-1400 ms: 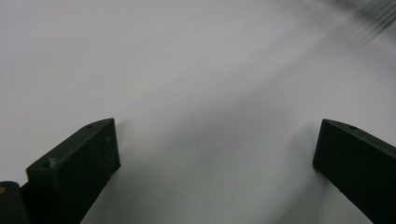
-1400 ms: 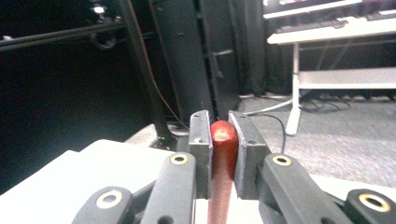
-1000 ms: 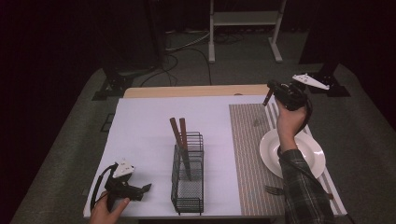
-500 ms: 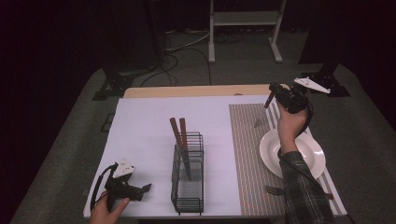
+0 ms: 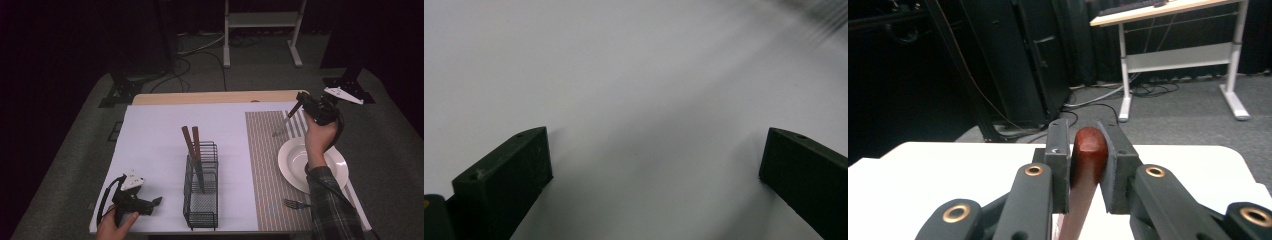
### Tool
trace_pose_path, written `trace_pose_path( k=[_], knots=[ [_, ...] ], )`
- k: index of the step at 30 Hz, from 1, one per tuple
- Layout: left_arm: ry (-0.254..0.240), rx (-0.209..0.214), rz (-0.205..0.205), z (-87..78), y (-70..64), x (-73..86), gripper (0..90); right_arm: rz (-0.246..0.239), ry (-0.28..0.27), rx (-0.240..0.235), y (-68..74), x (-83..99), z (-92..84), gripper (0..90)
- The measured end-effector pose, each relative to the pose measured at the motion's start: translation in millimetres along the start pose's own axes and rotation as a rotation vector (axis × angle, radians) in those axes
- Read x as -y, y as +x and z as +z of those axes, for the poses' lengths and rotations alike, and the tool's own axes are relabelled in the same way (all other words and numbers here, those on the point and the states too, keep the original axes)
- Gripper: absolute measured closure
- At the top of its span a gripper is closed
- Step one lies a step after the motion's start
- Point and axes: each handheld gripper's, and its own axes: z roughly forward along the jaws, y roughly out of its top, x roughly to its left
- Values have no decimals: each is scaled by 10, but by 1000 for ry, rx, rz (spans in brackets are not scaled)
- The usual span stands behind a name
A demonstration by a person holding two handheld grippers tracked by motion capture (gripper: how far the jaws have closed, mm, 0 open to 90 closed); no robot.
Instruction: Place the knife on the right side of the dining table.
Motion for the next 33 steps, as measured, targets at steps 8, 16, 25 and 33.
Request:
trace_pose_path(
  k=[8, 16, 25, 33],
  knots=[
    [0, 0, 0, 0, 0, 0, 0, -31, 34, 49, -78, 18, -52, 724],
    [0, 0, -1, 1, 1, 0, 0, -24, 57, 83, -207, 60, -91, 697],
    [0, 0, -1, 1, 1, 0, 0, -21, 92, 112, -308, 100, -124, 663],
    [0, 0, -1, 1, 1, 0, 0, -27, 122, 140, -403, 144, -158, 631]
  ],
)
